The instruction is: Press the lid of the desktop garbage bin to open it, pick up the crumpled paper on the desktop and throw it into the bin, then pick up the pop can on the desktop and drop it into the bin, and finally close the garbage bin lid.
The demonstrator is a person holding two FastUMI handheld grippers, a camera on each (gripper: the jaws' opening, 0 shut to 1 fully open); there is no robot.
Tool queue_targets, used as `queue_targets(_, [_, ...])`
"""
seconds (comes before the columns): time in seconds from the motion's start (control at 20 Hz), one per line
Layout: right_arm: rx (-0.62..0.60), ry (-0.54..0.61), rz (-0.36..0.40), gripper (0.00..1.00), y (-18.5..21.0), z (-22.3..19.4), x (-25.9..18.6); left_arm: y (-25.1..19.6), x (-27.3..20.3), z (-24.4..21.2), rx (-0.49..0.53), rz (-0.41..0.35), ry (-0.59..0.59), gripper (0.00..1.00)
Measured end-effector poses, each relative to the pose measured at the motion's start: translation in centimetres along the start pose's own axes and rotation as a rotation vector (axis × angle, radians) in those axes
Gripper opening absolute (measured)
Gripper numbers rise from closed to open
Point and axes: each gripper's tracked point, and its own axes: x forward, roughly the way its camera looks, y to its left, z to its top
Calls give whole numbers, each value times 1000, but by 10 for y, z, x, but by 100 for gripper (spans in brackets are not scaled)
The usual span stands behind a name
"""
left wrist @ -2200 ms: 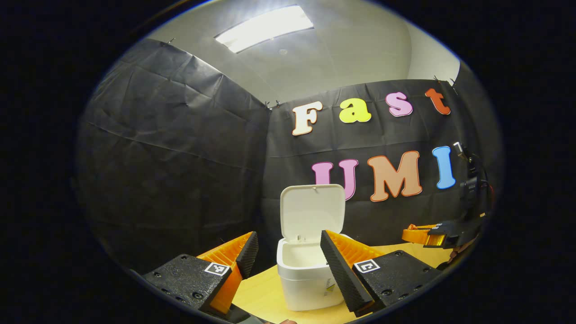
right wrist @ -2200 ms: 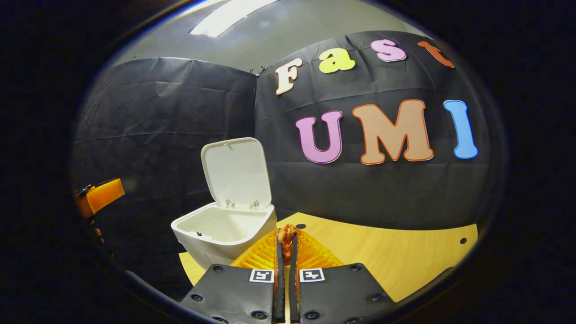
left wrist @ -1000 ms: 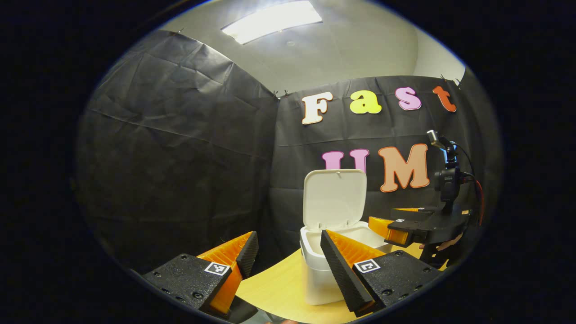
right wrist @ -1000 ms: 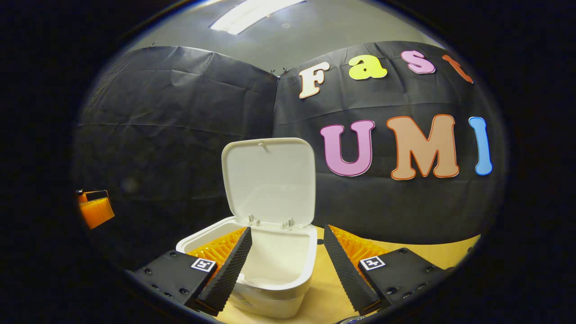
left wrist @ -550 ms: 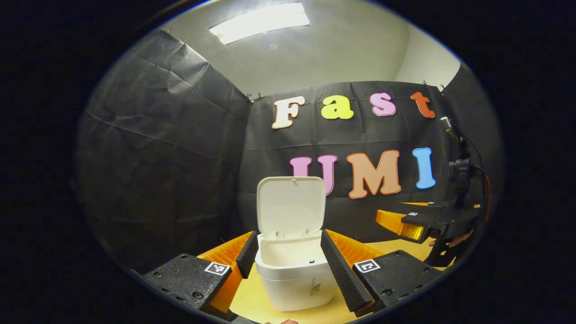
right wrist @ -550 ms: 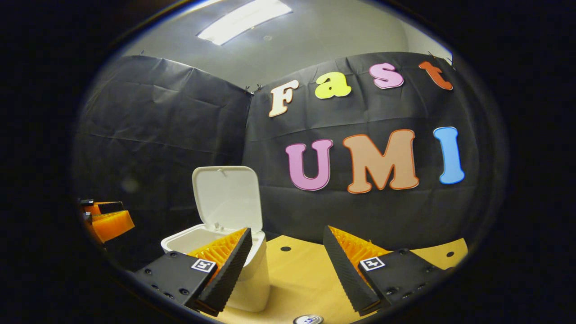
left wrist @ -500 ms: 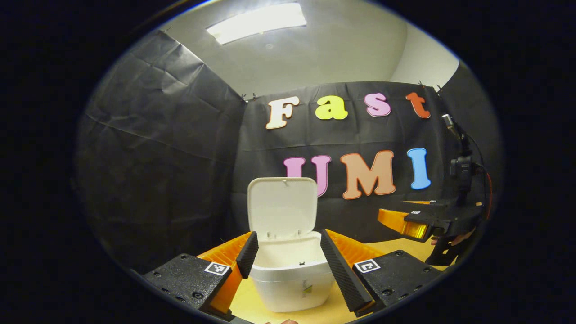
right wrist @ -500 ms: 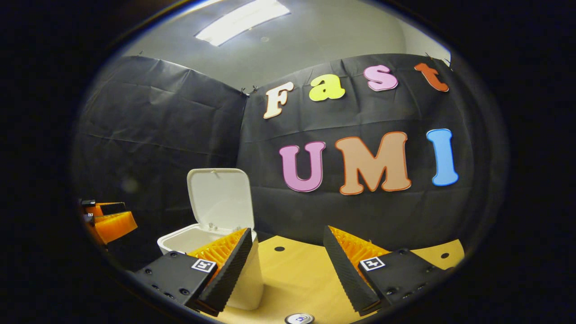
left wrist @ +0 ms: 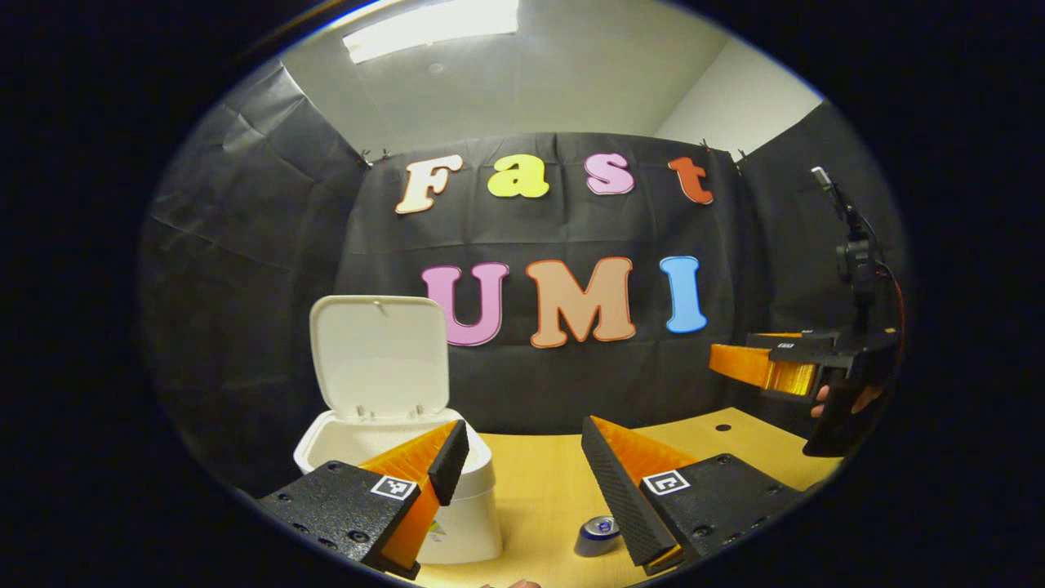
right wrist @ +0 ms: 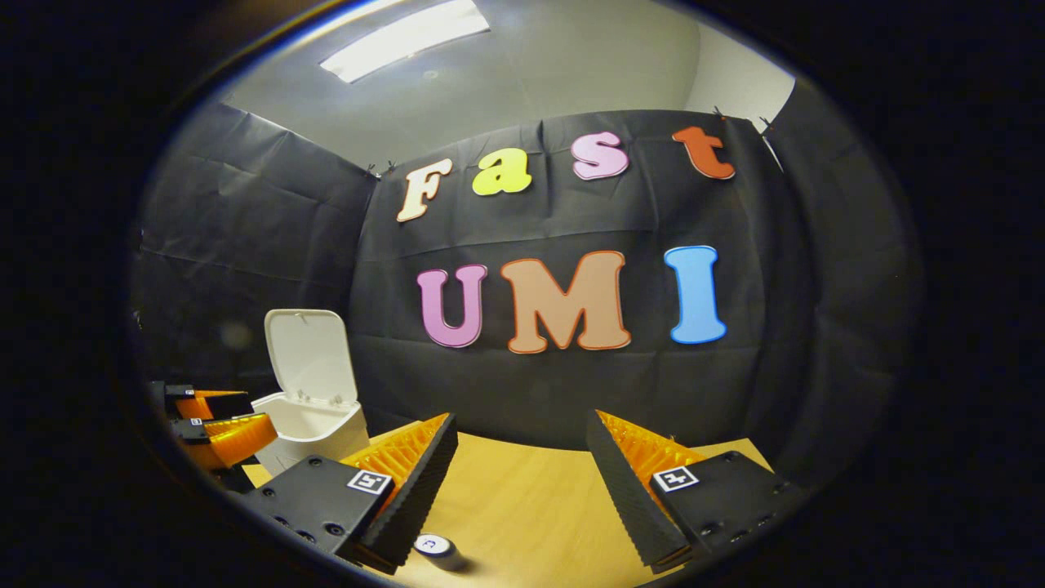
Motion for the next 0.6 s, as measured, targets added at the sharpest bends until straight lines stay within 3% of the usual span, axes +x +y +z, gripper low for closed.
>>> queue_targets(0.25, [1, 29, -131, 100, -63, -10, -41, -40, 21, -42, -17, -84, 75, 85])
queue_targets(0.6, [33, 98, -267, 100, -111, -31, -93, -71, 40, -117, -27, -129, 198, 85])
